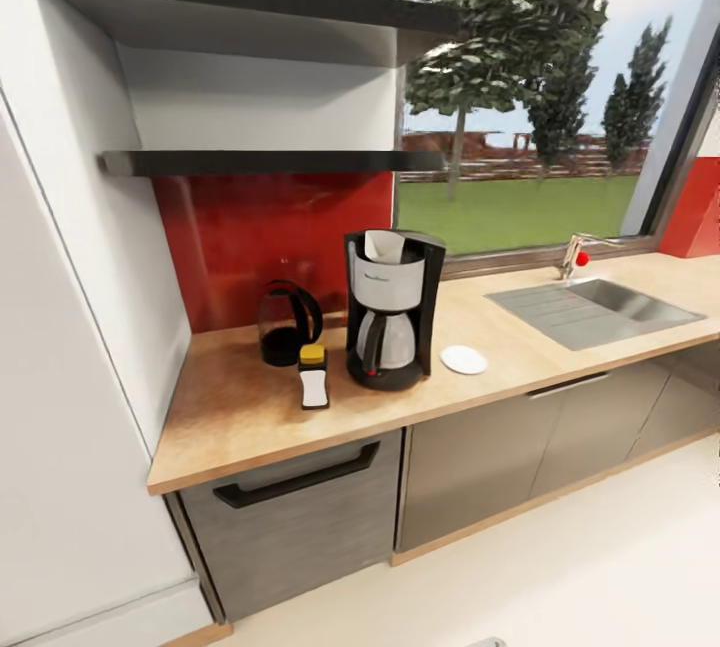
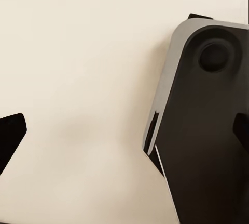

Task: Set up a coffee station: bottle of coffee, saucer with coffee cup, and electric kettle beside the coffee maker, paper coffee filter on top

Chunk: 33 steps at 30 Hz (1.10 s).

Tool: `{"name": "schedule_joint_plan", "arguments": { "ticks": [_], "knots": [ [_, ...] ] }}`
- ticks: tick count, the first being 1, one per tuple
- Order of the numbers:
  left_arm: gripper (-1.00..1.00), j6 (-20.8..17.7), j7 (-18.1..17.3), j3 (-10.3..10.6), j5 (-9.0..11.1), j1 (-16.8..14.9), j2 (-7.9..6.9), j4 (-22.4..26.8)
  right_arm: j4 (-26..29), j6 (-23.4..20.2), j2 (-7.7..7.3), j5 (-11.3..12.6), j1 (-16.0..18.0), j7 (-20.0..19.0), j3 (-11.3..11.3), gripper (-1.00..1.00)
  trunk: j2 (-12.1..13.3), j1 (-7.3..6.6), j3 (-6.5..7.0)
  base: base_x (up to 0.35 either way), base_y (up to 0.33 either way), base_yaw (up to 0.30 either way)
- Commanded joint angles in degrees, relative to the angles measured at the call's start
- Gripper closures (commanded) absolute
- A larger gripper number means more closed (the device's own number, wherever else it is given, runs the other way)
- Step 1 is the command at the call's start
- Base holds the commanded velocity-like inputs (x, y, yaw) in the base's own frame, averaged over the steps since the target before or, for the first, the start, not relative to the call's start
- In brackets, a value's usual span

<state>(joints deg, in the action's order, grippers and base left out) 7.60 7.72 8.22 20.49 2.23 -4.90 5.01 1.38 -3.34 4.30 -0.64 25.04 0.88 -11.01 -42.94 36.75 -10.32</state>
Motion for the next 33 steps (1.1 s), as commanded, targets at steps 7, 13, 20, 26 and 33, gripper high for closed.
{"name": "schedule_joint_plan", "arguments": {
  "ticks": [7, 13, 20, 26, 33],
  "knots": [
    [-1.00, 0.0, 0.3, 0.5, 0.7, 0.0, -0.02, 0.1, 0.1, -0.4, 0.00, -0.1, 0.0, 0.1, -0.3, -1.00, -0.1, 0.02, -0.07, 0.149, -0.309, -0.001],
    [-1.00, 0.1, 0.3, 0.4, 0.7, 0.0, -0.02, 0.1, 0.1, -0.3, 0.00, -0.2, 0.0, 0.1, -0.3, -1.00, -0.1, 0.02, -0.07, 0.150, -0.309, 0.000],
    [-1.00, 0.1, 0.3, 0.4, 0.6, 0.0, -0.02, 0.1, 0.1, -0.3, -0.07, -0.4, -0.1, 0.1, -0.3, -1.00, -0.1, 0.02, -0.07, 0.133, -0.309, 0.000],
    [-1.00, 0.1, 0.3, 0.3, 0.6, 0.0, -0.02, 0.1, 0.1, -0.3, -0.08, -0.4, -0.7, 0.1, -0.3, -1.00, -0.1, 0.02, -0.07, 0.119, -0.309, 0.000],
    [-1.00, 0.1, 0.3, 0.3, 0.7, 0.0, -0.02, 0.1, 0.1, -0.3, -0.08, -0.4, -0.8, 0.1, -0.3, -1.00, -0.1, 0.02, -0.07, 0.108, -0.309, 0.000]
  ]
}}
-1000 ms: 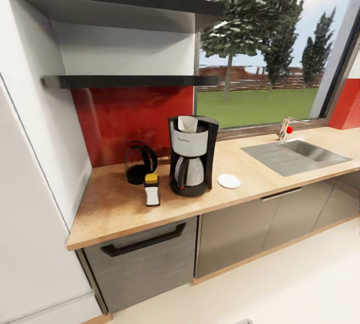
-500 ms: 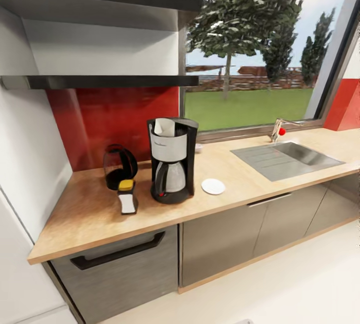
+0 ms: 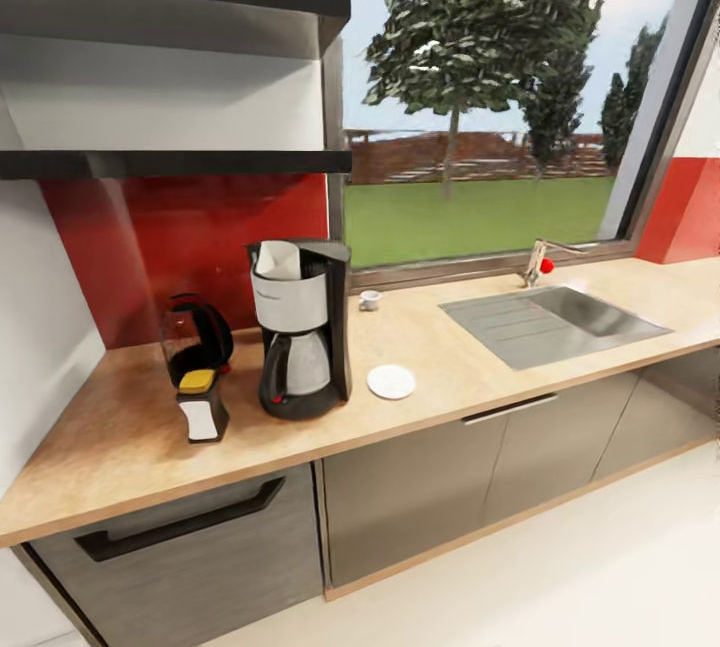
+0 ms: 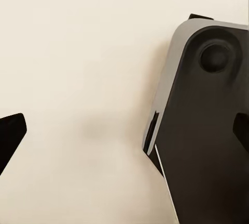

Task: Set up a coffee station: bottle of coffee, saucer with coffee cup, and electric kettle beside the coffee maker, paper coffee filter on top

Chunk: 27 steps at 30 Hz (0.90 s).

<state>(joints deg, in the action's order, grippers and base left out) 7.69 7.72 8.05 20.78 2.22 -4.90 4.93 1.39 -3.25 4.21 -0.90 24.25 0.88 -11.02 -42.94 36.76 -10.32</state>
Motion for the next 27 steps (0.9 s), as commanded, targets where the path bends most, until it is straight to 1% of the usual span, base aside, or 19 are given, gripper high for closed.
{"name": "schedule_joint_plan", "arguments": {
  "ticks": [1, 7, 13, 18, 27],
  "knots": [
    [-1.00, 0.0, 0.3, 0.5, 0.5, 0.0, -0.02, 0.1, 0.1, -0.3, 0.01, -0.1, 0.0, 0.1, -0.3, -1.00, -0.1, 0.02, -0.07, 0.107, -0.309, 0.000],
    [-1.00, 0.0, 0.3, 0.5, 0.7, 0.0, -0.09, 0.1, 0.1, -0.3, -0.74, -0.1, -0.2, 0.1, -0.3, -1.00, -0.1, 0.02, -0.07, 0.109, -0.308, 0.000],
    [-1.00, 0.0, 0.3, 0.4, 0.7, 0.0, -0.10, 0.1, 0.1, -0.3, -0.78, -0.1, -0.3, 0.1, -0.3, -1.00, -0.1, 0.02, -0.07, 0.112, -0.308, 0.000],
    [-1.00, 0.0, 0.3, 0.4, 0.7, 0.0, -0.09, 0.1, 0.1, -0.2, -0.78, -0.1, -0.3, 0.2, -0.3, -1.00, -0.1, 0.02, -0.07, 0.112, -0.308, 0.215],
    [-1.00, 0.0, 0.3, 0.5, 0.7, 0.0, -0.02, 0.1, 0.1, -0.2, -0.78, -0.1, -0.3, 0.2, -0.3, -1.00, -0.1, 0.02, -0.07, 0.112, -0.309, 0.275]
  ]
}}
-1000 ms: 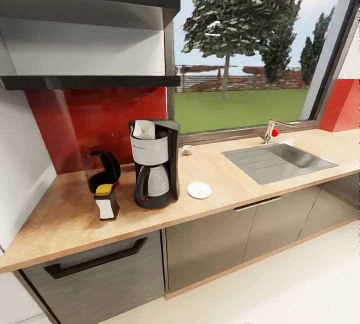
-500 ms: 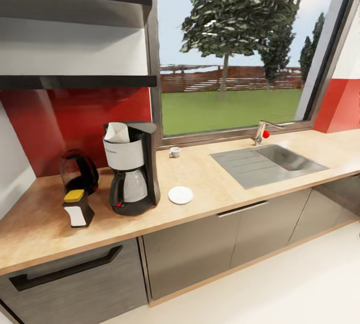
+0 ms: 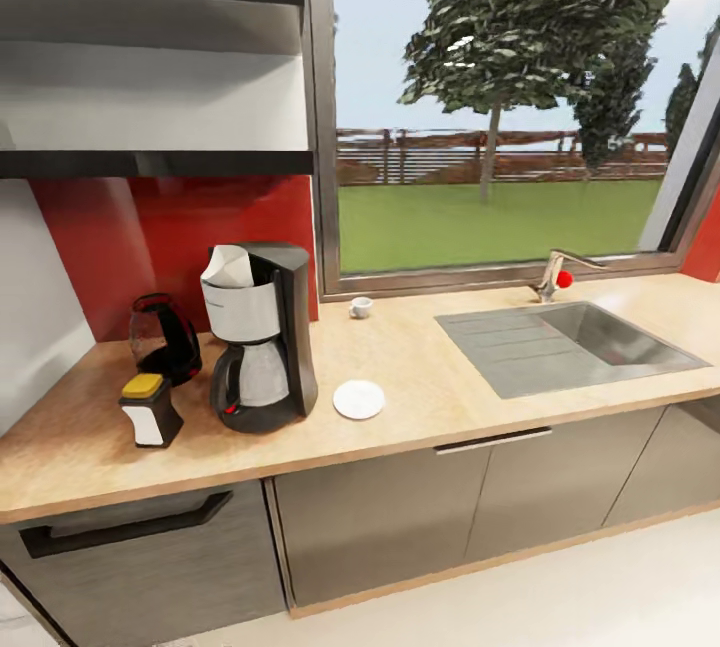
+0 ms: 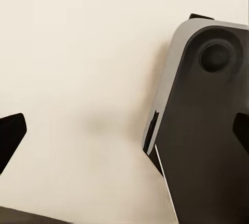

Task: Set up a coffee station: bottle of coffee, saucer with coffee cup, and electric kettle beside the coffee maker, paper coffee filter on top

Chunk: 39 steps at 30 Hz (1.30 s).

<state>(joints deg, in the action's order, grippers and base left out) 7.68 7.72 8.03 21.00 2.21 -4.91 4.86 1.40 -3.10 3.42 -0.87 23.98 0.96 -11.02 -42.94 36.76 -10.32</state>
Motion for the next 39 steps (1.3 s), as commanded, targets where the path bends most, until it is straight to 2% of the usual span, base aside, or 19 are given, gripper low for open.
{"name": "schedule_joint_plan", "arguments": {
  "ticks": [1, 19, 28, 33, 39],
  "knots": [
    [-1.00, 0.0, 0.3, 0.5, 0.4, 0.0, -0.02, 0.1, 0.1, -0.3, 0.01, -0.1, 0.0, 0.1, -0.3, -1.00, -0.1, 0.02, -0.07, 0.112, -0.309, 0.277],
    [-1.00, 0.1, 0.3, 0.4, 0.5, 0.1, -0.01, 0.2, 0.2, -0.3, 0.01, 0.0, 0.0, 0.1, -0.3, -1.00, -0.1, 0.02, -0.07, 0.049, -0.308, 0.269],
    [-1.00, 0.1, 0.3, 0.3, 0.2, 0.0, -0.01, 0.2, 0.1, -0.4, -0.22, -0.2, 0.0, 0.1, -0.4, -1.00, -0.1, 0.02, -0.07, -0.009, -0.242, 0.043],
    [-1.00, 0.0, 0.3, 0.3, -0.1, 0.1, -0.01, 0.1, 0.1, -0.4, -0.98, -0.1, 0.0, 0.1, -0.3, -1.00, -0.1, 0.02, -0.07, -0.083, -0.026, 0.001],
    [-1.00, 0.0, 0.3, 0.4, 0.2, 0.1, -0.09, 0.1, 0.2, -0.4, -1.05, 0.1, 0.0, -0.2, -0.3, -1.00, -0.1, 0.02, -0.07, -0.019, -0.002, 0.000]
  ]
}}
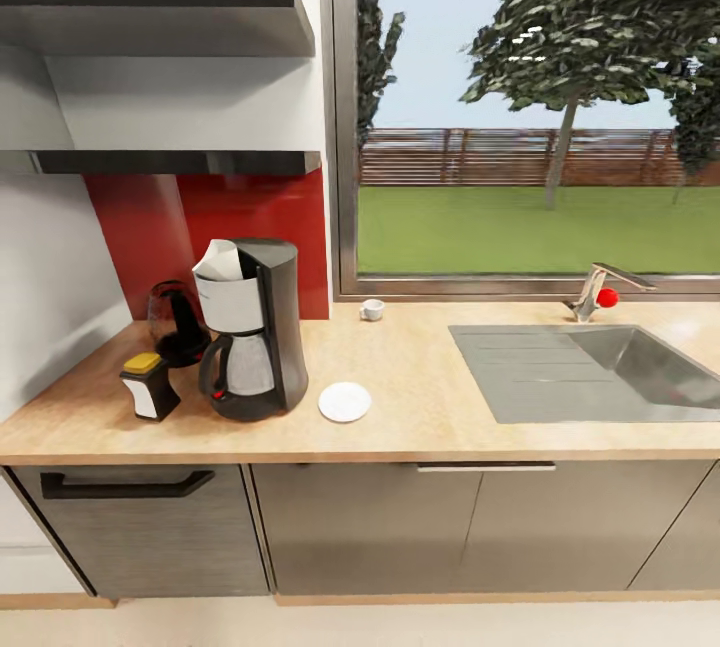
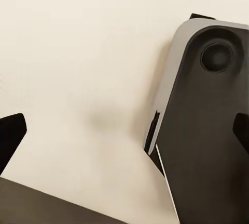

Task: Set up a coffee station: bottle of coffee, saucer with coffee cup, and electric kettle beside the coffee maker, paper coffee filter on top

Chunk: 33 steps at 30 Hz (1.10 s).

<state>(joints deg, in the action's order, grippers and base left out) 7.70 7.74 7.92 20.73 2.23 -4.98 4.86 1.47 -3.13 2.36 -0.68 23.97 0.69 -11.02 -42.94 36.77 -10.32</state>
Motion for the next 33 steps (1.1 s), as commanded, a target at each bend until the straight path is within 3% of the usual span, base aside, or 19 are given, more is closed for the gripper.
{"name": "schedule_joint_plan", "arguments": {
  "ticks": [1, 8, 12, 20, 25, 33],
  "knots": [
    [-1.00, 0.0, 0.3, 0.5, 0.4, 0.0, -0.14, 0.2, 0.1, -0.3, 0.01, -0.1, 0.0, 0.0, -0.3, -1.00, -0.1, 0.01, -0.07, -0.002, 0.000, 0.000],
    [-1.00, -0.1, 0.3, 0.7, 0.4, 0.0, -0.64, 0.2, 1.3, -0.4, 0.54, 0.2, 0.0, 0.1, 0.1, -1.00, -0.1, 0.01, -0.07, -0.168, -0.120, 0.000],
    [-1.00, -0.1, 0.3, 0.7, 0.2, 0.0, -0.80, 0.2, 8.9, 2.7, 1.20, 0.3, 0.0, 0.2, 0.0, -1.00, -0.1, 0.01, -0.07, -0.039, -0.026, 0.000],
    [-1.00, -0.1, 0.3, 1.0, -0.1, 0.0, -0.92, 0.0, 14.3, 20.4, 4.92, 0.2, 0.0, 0.3, 0.0, -1.00, -0.1, 0.01, -0.07, -0.005, -0.004, 0.000],
    [-1.00, -0.1, 0.3, 1.0, -0.2, 0.0, -1.66, -0.4, 23.9, 24.1, 5.78, 0.2, 0.0, 0.4, 0.0, -1.00, -0.1, 0.01, -0.07, 0.000, 0.000, 0.000],
    [-1.00, -0.2, 0.2, 1.1, -0.2, 0.0, -2.33, -0.6, 40.5, 24.7, 6.06, 0.2, 0.1, 0.5, 0.0, -1.00, -0.1, 0.01, -0.07, 0.000, 0.000, 0.000]
  ]
}}
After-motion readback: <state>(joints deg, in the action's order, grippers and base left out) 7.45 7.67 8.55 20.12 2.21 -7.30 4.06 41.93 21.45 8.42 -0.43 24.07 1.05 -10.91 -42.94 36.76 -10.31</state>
